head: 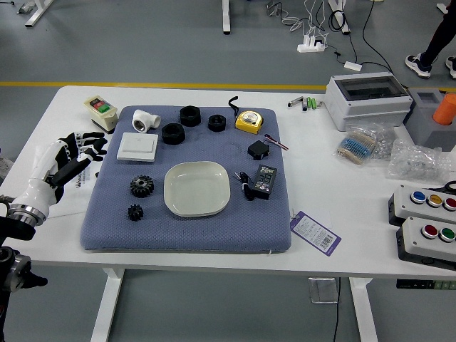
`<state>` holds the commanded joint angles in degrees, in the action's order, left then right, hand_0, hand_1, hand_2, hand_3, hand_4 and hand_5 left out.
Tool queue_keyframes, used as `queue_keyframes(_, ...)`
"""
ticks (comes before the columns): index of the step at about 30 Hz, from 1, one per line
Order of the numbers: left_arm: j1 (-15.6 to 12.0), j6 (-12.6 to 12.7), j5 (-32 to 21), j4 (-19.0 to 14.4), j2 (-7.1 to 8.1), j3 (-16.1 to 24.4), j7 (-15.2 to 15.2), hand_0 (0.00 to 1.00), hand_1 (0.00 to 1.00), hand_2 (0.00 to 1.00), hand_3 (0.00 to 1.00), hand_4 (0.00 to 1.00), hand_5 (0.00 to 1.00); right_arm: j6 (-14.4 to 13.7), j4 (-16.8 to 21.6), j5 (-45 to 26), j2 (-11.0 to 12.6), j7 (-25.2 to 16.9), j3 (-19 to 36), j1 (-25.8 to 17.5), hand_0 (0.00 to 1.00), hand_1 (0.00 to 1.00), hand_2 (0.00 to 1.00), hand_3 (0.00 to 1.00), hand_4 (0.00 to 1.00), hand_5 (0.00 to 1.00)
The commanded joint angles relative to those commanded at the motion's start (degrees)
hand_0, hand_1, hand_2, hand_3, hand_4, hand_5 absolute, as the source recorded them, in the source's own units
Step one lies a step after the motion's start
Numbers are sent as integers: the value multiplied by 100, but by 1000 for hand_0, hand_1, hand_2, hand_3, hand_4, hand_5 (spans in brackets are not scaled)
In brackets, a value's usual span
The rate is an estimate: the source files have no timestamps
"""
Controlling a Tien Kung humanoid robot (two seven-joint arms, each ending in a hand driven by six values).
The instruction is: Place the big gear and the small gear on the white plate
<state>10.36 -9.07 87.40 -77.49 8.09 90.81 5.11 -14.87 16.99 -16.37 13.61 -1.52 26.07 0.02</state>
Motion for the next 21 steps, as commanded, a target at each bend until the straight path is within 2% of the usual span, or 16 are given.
queue_keyframes(1, 24, -21, 149, -11, 24, -29, 63, 622, 663, 732, 692, 966, 462, 0, 0, 1, -1, 1, 17, -1, 700, 724, 767, 594, 826, 686)
queue_keyframes(2, 29, -26, 216, -14, 29, -37, 78, 622, 663, 732, 692, 966, 462, 0, 0, 1, -1, 2, 21, -1, 700, 724, 767, 594, 826, 686)
queue_keyframes(7, 254, -18, 1435, 19, 266, -323, 531, 622, 663, 732, 692, 966, 462, 0, -3, 2, -4, 9, 60, 1, 700, 724, 767, 594, 826, 686)
queue_keyframes(8, 289, -1, 1643, 37, 298, -367, 574, 657, 690, 747, 709, 998, 306, -2, -3, 3, -4, 8, 66, 1, 700, 723, 767, 595, 827, 686)
queue_keyframes(10, 436, 79, 2127, 131, 412, -554, 681, 657, 690, 747, 709, 998, 306, -8, -2, -1, 2, 4, 88, 1, 700, 723, 767, 595, 827, 686)
queue_keyframes(13, 614, 173, 2835, 277, 508, -768, 713, 657, 690, 747, 709, 998, 306, -13, -6, -4, 6, 1, 96, 2, 700, 723, 767, 595, 827, 686)
queue_keyframes(14, 735, 211, 3089, 392, 560, -899, 688, 668, 702, 759, 703, 980, 201, -13, -6, -6, 8, 1, 99, 2, 700, 724, 766, 595, 827, 685)
queue_keyframes(17, 983, 247, 3725, 649, 640, -1161, 631, 668, 702, 759, 703, 980, 201, -16, -5, -6, 12, 0, 111, -3, 700, 724, 766, 595, 827, 685)
queue_keyframes(21, 1226, 364, 3963, 965, 700, -1444, 648, 676, 708, 760, 682, 967, 167, -21, -4, -7, 14, 2, 120, -15, 700, 724, 767, 594, 827, 684)
